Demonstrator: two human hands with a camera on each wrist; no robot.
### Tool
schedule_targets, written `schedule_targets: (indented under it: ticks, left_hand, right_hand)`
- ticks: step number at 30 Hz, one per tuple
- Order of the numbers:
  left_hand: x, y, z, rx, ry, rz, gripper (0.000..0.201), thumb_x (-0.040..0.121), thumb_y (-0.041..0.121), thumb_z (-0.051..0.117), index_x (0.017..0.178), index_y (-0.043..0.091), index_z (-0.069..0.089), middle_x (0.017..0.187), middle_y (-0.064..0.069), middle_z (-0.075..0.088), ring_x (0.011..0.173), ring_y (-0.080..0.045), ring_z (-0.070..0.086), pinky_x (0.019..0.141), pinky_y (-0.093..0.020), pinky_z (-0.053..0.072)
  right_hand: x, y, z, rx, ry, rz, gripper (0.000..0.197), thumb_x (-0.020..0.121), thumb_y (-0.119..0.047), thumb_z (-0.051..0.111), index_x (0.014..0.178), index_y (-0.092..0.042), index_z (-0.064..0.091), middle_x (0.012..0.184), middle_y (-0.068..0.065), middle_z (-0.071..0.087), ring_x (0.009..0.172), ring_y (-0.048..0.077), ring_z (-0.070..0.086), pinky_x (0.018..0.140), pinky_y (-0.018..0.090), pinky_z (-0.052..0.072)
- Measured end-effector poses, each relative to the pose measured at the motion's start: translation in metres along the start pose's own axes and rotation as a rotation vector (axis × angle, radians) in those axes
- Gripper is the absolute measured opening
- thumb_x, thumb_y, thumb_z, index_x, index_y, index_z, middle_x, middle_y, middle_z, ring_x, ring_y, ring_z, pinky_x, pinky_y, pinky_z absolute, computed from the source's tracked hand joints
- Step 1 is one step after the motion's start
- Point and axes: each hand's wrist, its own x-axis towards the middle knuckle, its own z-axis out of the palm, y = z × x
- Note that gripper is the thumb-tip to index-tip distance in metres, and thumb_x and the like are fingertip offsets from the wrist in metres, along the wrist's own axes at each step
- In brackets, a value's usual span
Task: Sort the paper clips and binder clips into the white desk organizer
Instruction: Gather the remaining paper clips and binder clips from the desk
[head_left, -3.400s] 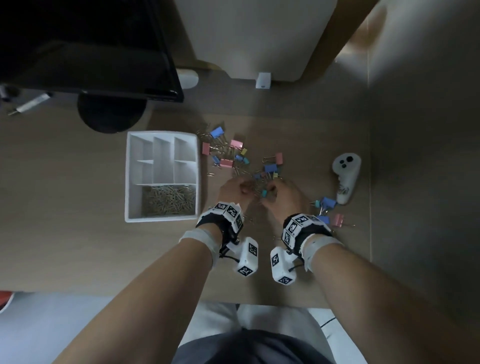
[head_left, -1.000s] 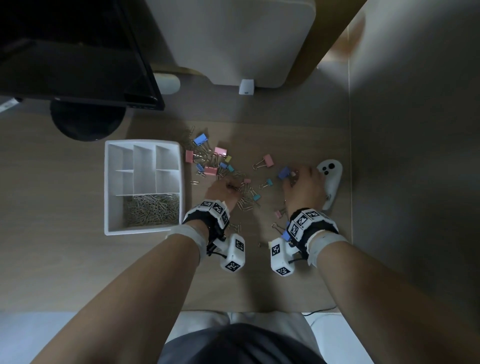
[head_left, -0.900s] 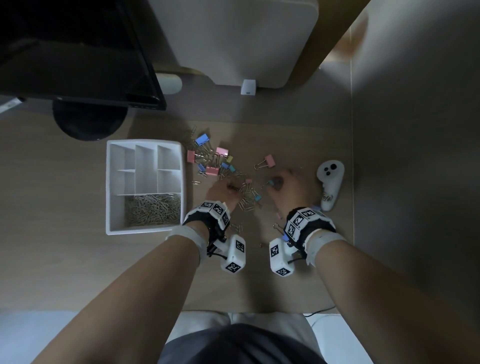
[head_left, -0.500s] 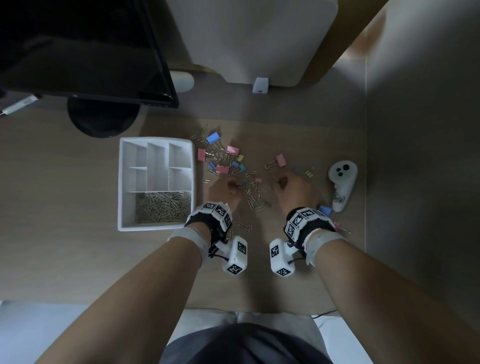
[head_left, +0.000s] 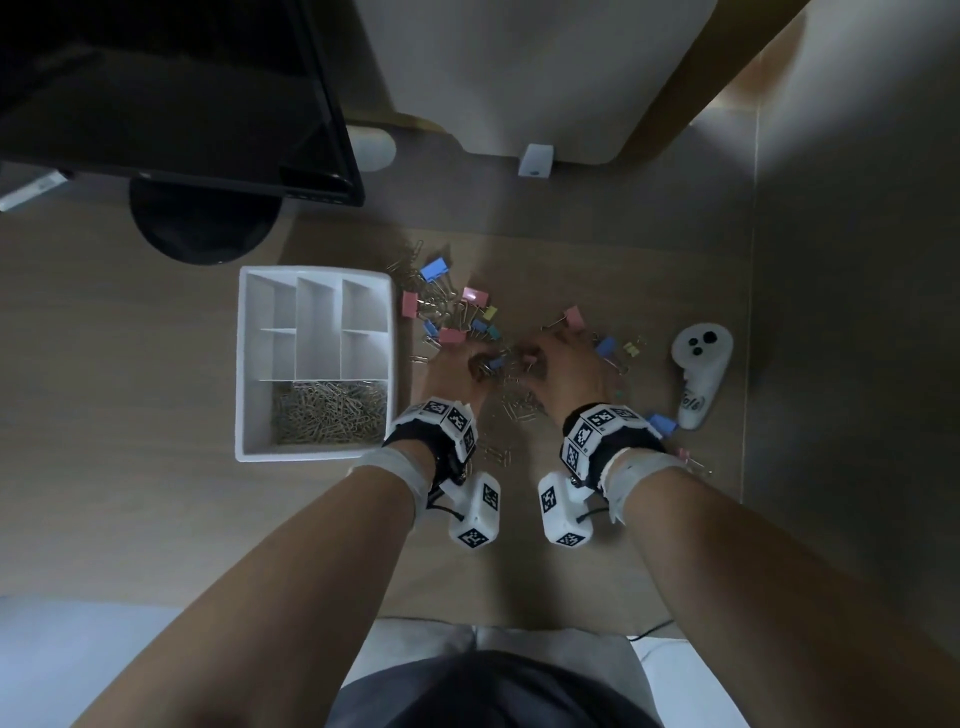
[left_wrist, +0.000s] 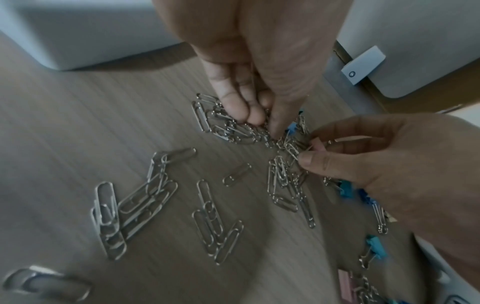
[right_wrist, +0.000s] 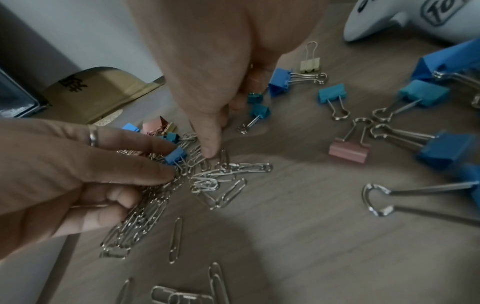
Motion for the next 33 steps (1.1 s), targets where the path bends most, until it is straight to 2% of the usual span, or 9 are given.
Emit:
schedule_targets:
  ticks: [2, 8, 12, 16, 19, 22, 26, 29, 33]
  left_hand:
    - [0.003, -0.001, 0.001, 0.017, -0.013, -0.016, 0.034, 0.079, 0.017, 0.075, 0.111, 0.025, 0.07, 0.11, 0.001, 0.071, 0.103, -0.016, 0.066, 0.09, -0.023, 0.05]
    - [0.002, 0.002, -0.001, 0.064, -0.015, -0.031, 0.016, 0.08, 0.025, 0.073, 0.096, 0.022, 0.072, 0.084, 0.009, 0.066, 0.077, -0.007, 0.06, 0.057, -0.005, 0.036]
    - [0.002, 0.003, 0.002, 0.071, 0.018, -0.04, 0.011, 0.077, 0.027, 0.075, 0.083, 0.021, 0.069, 0.079, 0.004, 0.067, 0.077, -0.015, 0.064, 0.066, -0.019, 0.043]
    - [0.0, 0.007, 0.008, 0.065, 0.032, 0.032, 0.022, 0.072, 0.033, 0.076, 0.093, 0.032, 0.069, 0.088, 0.012, 0.07, 0.084, -0.008, 0.066, 0.083, -0.025, 0.054]
    - [-0.001, 0.009, 0.013, 0.121, -0.035, 0.07, 0.029, 0.076, 0.022, 0.071, 0.1, 0.039, 0.071, 0.098, 0.016, 0.072, 0.092, -0.007, 0.068, 0.089, -0.032, 0.055]
    - [0.0, 0.013, 0.014, 0.187, -0.079, 0.097, 0.026, 0.081, 0.022, 0.071, 0.104, 0.035, 0.072, 0.102, 0.012, 0.071, 0.09, -0.009, 0.065, 0.084, -0.027, 0.053]
    - [0.0, 0.017, 0.015, 0.254, -0.122, 0.104, 0.019, 0.077, 0.022, 0.074, 0.087, 0.037, 0.072, 0.095, 0.013, 0.07, 0.086, -0.012, 0.067, 0.078, -0.029, 0.055]
    - [0.001, 0.021, 0.013, 0.264, -0.132, 0.077, 0.021, 0.079, 0.025, 0.072, 0.068, 0.042, 0.068, 0.084, 0.019, 0.066, 0.083, -0.01, 0.065, 0.075, -0.027, 0.054]
    - [-0.002, 0.021, 0.014, 0.279, -0.048, 0.034, 0.014, 0.08, 0.039, 0.067, 0.093, 0.037, 0.07, 0.098, 0.011, 0.07, 0.09, -0.015, 0.066, 0.079, -0.026, 0.051]
  right_hand:
    - [0.001, 0.003, -0.001, 0.071, -0.026, 0.01, 0.028, 0.077, -0.026, 0.078, 0.101, -0.023, 0.064, 0.109, 0.002, 0.063, 0.104, 0.027, 0.059, 0.078, 0.041, 0.053]
    - [-0.006, 0.009, -0.015, 0.251, -0.093, 0.1, 0.027, 0.074, -0.032, 0.083, 0.077, -0.031, 0.056, 0.076, -0.015, 0.062, 0.077, 0.012, 0.062, 0.073, 0.031, 0.051]
    - [-0.011, 0.017, -0.022, 0.362, 0.018, 0.126, 0.023, 0.076, -0.029, 0.082, 0.081, -0.021, 0.06, 0.073, -0.015, 0.06, 0.065, 0.002, 0.052, 0.071, 0.029, 0.046]
    - [-0.01, 0.027, -0.035, 0.464, 0.188, 0.266, 0.02, 0.092, -0.029, 0.067, 0.105, -0.013, 0.062, 0.092, 0.0, 0.069, 0.084, 0.02, 0.065, 0.07, 0.029, 0.049]
    - [-0.014, 0.033, -0.045, 0.412, 0.143, 0.25, 0.023, 0.098, -0.03, 0.058, 0.118, -0.02, 0.065, 0.098, -0.006, 0.068, 0.084, 0.014, 0.061, 0.053, 0.014, 0.035]
    - [-0.015, 0.039, -0.046, 0.408, 0.138, 0.227, 0.022, 0.098, -0.029, 0.058, 0.114, -0.02, 0.069, 0.097, -0.004, 0.069, 0.079, 0.01, 0.057, 0.052, 0.007, 0.033]
    - [-0.013, 0.048, -0.039, 0.202, 0.227, 0.327, 0.018, 0.095, -0.036, 0.056, 0.105, -0.027, 0.068, 0.093, -0.001, 0.072, 0.081, 0.024, 0.066, 0.062, 0.028, 0.049]
    - [-0.013, 0.052, -0.041, 0.202, 0.263, 0.429, 0.02, 0.093, -0.029, 0.056, 0.107, -0.021, 0.067, 0.102, 0.005, 0.069, 0.092, 0.03, 0.066, 0.066, 0.032, 0.047]
    - [-0.021, 0.052, -0.043, 0.082, 0.349, 0.373, 0.027, 0.085, -0.029, 0.063, 0.11, -0.02, 0.062, 0.113, 0.007, 0.058, 0.1, 0.031, 0.059, 0.063, 0.032, 0.039]
